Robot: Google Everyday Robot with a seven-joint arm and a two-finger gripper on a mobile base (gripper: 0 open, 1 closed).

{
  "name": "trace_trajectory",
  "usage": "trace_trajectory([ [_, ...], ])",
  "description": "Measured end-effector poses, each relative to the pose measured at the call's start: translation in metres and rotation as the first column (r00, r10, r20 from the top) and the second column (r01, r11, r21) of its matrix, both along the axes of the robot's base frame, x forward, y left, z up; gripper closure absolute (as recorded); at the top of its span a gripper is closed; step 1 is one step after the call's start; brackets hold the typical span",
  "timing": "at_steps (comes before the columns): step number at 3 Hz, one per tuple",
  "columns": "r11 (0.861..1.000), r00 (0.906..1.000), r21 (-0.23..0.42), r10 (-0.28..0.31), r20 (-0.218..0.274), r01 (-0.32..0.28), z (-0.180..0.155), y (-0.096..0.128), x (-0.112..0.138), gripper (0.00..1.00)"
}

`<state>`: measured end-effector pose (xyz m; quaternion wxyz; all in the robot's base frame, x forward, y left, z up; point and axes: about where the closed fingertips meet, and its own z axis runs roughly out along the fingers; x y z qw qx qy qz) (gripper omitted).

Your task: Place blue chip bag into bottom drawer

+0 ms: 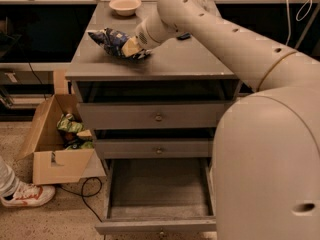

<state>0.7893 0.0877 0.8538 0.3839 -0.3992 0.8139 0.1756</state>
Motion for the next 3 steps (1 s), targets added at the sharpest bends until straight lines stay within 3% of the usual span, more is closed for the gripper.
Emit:
trace_trajectory([
  [1,0.997,0.9991,0.068,-0.030,0.028,0.028,0.013,-0.022,-0.012,0.92],
  [2,0.982,0.9980,0.188,-0.038,0.051,0.028,0.018,-0.046,-0.030,1.00],
  [3,0.950,0.9974,0.309,0.014,0.071,-0.035,0.023,-0.068,-0.059,1.00],
])
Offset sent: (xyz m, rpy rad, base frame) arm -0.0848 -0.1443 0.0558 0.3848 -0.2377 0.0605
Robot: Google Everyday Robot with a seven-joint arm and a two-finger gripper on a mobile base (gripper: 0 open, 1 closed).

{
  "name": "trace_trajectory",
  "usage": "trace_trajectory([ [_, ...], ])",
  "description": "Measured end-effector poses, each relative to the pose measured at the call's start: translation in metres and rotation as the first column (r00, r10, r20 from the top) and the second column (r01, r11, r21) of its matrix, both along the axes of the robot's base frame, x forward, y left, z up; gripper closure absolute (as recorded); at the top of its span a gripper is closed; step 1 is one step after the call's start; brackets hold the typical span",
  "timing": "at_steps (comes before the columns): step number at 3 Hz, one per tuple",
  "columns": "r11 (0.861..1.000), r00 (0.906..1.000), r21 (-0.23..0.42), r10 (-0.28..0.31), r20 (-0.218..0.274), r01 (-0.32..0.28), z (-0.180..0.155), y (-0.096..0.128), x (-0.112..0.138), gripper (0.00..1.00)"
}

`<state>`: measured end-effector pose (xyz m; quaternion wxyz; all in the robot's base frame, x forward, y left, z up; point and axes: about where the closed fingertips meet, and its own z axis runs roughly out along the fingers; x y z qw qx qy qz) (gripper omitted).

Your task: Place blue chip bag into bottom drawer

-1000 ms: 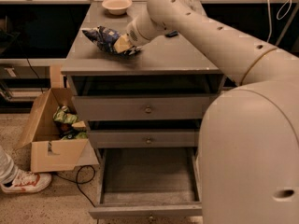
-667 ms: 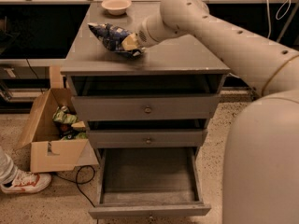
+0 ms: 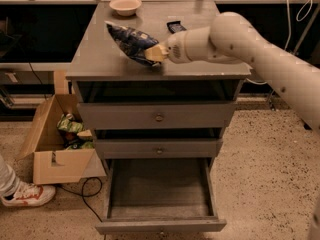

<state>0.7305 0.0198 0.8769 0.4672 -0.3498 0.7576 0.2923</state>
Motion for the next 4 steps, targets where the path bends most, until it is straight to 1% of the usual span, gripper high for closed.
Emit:
trace_trajectory([
  [1,0.991,0.9958,0.104,0.076,0.052,-0.081,0.000,-0.035,-0.032,1.00],
  [2,0.992,0.9889,0.094,0.075,0.128,-0.088,0.012,-0.057,-0.044,1.00],
  [3,0.992,0.9889,0.094,0.075,0.128,-0.088,0.012,-0.057,-0.044,1.00],
  [4,0.988,0.9840,0.079,0.120,0.132,-0.131,0.008,-0.059,-0.055,1.00],
])
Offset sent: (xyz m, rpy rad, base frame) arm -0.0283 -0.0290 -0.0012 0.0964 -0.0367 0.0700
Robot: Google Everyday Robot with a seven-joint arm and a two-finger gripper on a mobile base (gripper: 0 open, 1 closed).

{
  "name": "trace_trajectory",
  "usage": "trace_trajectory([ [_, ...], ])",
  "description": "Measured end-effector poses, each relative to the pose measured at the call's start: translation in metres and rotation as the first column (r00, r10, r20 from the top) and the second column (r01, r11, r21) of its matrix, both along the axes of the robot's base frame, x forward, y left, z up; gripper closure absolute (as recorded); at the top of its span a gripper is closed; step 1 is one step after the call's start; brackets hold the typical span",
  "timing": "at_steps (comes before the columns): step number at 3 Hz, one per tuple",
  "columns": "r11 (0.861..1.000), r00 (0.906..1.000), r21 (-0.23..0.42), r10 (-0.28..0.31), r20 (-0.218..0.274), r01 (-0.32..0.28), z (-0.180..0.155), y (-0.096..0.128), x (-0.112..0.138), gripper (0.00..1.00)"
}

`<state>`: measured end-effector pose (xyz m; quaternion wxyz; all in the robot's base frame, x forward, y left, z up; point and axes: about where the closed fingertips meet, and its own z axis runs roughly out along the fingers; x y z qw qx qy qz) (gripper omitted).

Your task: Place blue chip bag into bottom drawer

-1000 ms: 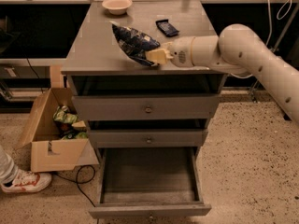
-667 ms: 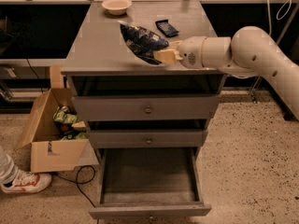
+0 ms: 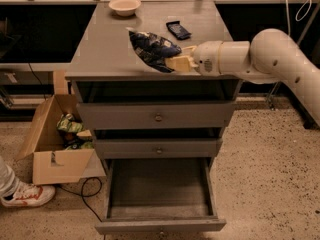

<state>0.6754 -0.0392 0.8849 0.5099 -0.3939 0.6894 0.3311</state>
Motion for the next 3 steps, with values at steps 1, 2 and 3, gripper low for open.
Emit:
trace_trajectory([
  [1,0.991,0.9978,-0.121,0.048,-0.047,-0.054,-0.021,-0.029,-0.052,1.00],
  [2,0.979,0.9929,-0.191,0.055,-0.106,-0.074,-0.047,-0.043,-0.088,1.00],
  [3,0.966,0.9761,-0.247,0.018,-0.216,-0.073,-0.103,-0.054,-0.112,1.00],
])
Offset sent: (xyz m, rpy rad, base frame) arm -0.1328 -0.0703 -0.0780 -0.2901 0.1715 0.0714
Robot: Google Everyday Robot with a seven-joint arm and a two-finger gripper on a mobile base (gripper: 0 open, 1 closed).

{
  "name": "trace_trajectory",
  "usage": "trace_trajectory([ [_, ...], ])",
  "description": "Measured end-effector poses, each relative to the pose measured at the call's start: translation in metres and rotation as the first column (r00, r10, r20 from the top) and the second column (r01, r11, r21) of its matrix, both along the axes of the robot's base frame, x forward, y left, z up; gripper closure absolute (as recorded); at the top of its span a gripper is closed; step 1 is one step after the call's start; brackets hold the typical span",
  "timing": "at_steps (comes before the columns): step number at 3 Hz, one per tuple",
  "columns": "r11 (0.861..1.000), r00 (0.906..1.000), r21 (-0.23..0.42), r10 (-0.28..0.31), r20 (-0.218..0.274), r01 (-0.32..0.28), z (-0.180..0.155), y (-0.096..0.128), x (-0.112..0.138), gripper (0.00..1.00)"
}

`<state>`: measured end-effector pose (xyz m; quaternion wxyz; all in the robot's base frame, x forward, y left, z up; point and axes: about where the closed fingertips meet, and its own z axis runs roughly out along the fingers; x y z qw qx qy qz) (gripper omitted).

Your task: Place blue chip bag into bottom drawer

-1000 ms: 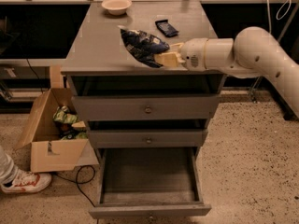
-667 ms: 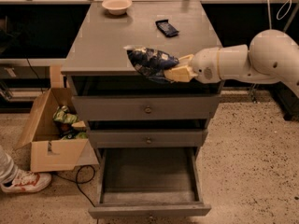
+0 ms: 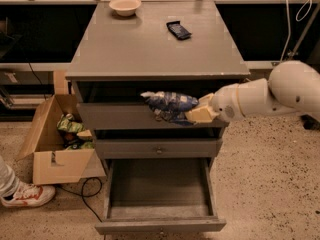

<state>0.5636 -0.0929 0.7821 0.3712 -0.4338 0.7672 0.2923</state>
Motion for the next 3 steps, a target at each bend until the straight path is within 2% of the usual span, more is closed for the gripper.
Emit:
trace_trajectory([
  [1,1.000,0.9955,-0.014,-0.026,-0.092,0.024,-0.055,0.002,-0.010,1.00],
  [2,1.000,0.9951,-0.016,-0.022,-0.096,0.021,-0.057,0.003,-0.010,1.00],
  [3,0.998,0.9910,-0.066,-0.011,-0.134,0.002,-0.111,-0.004,-0.015,1.00],
])
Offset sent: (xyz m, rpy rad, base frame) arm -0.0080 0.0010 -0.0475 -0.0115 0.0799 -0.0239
